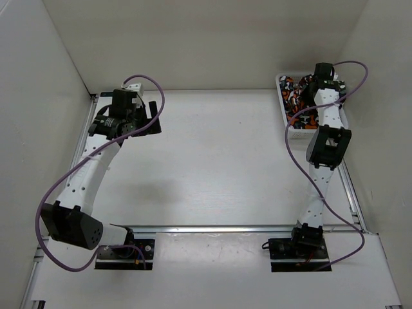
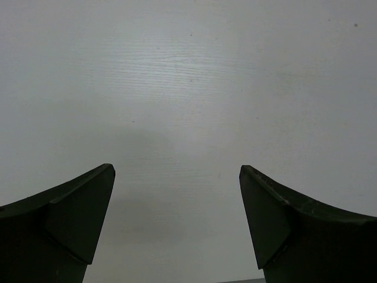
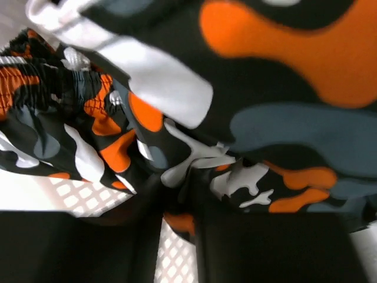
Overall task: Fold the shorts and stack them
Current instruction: Grab the shorts from the pile
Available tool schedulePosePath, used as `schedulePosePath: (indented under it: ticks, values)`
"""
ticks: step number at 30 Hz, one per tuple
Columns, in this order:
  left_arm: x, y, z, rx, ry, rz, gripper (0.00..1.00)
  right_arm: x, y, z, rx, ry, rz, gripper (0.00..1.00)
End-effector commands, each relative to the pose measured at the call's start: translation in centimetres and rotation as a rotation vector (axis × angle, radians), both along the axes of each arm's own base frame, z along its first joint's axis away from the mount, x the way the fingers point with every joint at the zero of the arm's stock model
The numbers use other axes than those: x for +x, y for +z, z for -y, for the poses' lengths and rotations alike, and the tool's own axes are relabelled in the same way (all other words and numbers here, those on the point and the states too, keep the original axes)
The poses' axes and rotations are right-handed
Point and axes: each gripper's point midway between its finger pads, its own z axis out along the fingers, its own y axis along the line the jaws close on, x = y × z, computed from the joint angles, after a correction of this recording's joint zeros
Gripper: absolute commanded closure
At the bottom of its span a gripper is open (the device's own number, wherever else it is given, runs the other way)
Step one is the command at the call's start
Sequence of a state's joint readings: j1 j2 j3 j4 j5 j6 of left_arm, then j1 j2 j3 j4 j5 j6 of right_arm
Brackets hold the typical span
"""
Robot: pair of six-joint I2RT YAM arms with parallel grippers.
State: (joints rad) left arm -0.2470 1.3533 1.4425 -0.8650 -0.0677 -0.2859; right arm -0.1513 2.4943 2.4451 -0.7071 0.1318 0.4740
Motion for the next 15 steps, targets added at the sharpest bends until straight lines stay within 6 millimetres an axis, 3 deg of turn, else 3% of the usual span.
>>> schedulePosePath:
  ticks: [1, 2, 4, 5, 7, 8, 9, 10, 11, 13, 14, 15]
  values:
    - [0.2, 1.4, -0.8, 0.037, 0.028, 0.021, 0.01, 1.9, 5.7, 0.6, 0.000, -0.025, 0.160, 0.84]
    - [0.2, 1.6, -1.0, 0.043, 0.035, 0.022, 0.01, 1.4, 8.1, 0.6, -0.005, -0.024, 0.193, 0.98]
    - [0.2, 1.5, -1.3, 0.043, 0.068, 0.009, 0.01, 0.5, 10.3, 0.7, -0.029, -0.027, 0.215, 1.00]
    - [0.0, 1.7, -1.4, 0.040, 0.084, 0.005, 0.01, -0.4, 14.6, 0.1, -0.056, -0.003, 0.282, 1.00]
    - [-0.5, 1.3, -1.1, 0.024, 0.071, -0.024, 0.01, -1.7, 18.5, -1.0, -0.079, 0.037, 0.333, 1.00]
    - [-1.0, 1.3, -1.0, 0.019, 0.064, -0.030, 0.01, -3.6, 23.0, -1.5, -0.105, 0.074, 0.402, 1.00]
    - [-1.3, 2.0, -0.9, 0.007, 0.056, -0.013, 0.01, -4.6, 25.5, -2.6, -0.114, 0.105, 0.445, 1.00]
    - [-1.9, 1.3, -0.6, -0.011, 0.048, -0.034, 0.01, -5.6, 27.9, -3.8, -0.109, 0.133, 0.491, 1.00]
    - [-2.1, 1.2, -0.7, -0.011, 0.048, -0.034, 0.01, -8.3, 32.3, -4.8, -0.115, 0.150, 0.571, 1.00]
    - [-2.7, 1.0, -0.8, -0.007, 0.062, -0.034, 0.01, -11.0, 36.1, -7.0, -0.109, 0.196, 0.646, 1.00]
    - [-2.6, 1.0, -1.0, -0.006, 0.080, -0.033, 0.01, -13.7, 39.7, -8.7, -0.088, 0.243, 0.728, 1.00]
    - [-2.7, 0.6, -1.3, 0.007, 0.091, -0.038, 0.01, -15.0, 41.5, -11.2, -0.069, 0.306, 0.777, 1.00]
